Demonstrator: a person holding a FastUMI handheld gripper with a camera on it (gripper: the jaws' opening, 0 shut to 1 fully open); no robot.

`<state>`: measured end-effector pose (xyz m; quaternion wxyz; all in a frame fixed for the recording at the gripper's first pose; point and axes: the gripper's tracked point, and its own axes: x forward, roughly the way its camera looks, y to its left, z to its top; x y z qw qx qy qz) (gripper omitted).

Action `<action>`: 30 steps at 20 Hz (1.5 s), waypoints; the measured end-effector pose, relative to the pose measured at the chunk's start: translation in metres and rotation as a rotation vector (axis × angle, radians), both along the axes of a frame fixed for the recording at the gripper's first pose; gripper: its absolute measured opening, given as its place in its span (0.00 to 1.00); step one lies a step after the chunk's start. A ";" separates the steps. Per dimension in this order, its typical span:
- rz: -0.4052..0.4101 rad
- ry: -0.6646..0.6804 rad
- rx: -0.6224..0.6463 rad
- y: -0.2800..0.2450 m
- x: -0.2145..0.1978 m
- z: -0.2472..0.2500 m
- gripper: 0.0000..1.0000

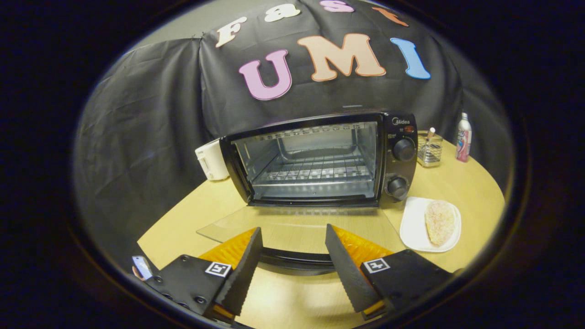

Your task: Open the toaster oven, put the food inside, and close the toaster oven door.

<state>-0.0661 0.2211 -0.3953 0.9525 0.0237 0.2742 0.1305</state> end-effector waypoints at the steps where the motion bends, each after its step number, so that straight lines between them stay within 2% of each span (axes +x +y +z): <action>1: 0.000 0.011 -0.007 0.000 0.001 -0.003 0.89; 10: -0.008 0.099 -0.068 0.000 0.016 -0.042 0.89; 15: -0.013 0.081 -0.067 0.001 0.019 -0.042 0.90; 26: -0.023 0.080 0.034 -0.002 0.024 -0.035 0.91; 30: -0.032 0.052 0.067 -0.014 0.021 -0.015 0.93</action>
